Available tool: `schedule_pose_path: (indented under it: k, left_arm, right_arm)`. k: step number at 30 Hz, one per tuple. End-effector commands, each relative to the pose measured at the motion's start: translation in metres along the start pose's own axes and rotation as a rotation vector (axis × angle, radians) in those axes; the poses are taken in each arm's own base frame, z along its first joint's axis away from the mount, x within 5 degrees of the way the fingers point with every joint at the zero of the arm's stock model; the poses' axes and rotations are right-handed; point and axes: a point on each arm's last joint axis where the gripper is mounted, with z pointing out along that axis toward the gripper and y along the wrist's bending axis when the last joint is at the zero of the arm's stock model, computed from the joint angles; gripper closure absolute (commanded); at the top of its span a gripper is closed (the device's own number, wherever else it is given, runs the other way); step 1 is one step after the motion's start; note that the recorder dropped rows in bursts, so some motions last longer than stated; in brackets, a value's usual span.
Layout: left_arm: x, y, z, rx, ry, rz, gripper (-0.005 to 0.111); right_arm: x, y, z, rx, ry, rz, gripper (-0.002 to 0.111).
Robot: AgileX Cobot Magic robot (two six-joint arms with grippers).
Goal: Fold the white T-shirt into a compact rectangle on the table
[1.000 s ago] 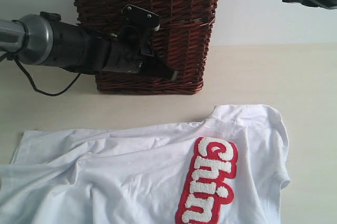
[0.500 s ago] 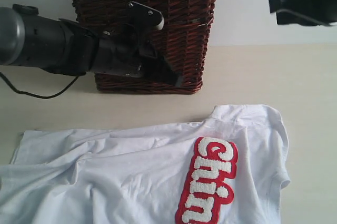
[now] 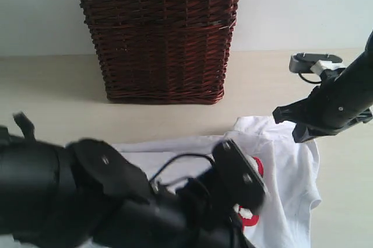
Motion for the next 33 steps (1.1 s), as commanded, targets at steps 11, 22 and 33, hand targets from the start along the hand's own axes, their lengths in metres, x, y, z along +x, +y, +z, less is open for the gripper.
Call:
schedule_pose_path:
  k: [11,22,33]
  left_arm:
    - [0.054,-0.054,0.064,-0.161,0.208,-0.078,0.107]
    - [0.069,-0.091,0.067,0.280,0.323,-0.043,0.107]
    - [0.059,-0.083,0.072,0.170,0.271,-0.069,0.107]
  right_arm:
    - [-0.011,-0.011,0.025,0.065,-0.120,-0.008,0.108]
    - [-0.030,-0.017,0.041,0.097,-0.172,-0.023,0.108]
    - [-0.044,-0.016,0.035,0.111,-0.203,-0.075,0.108]
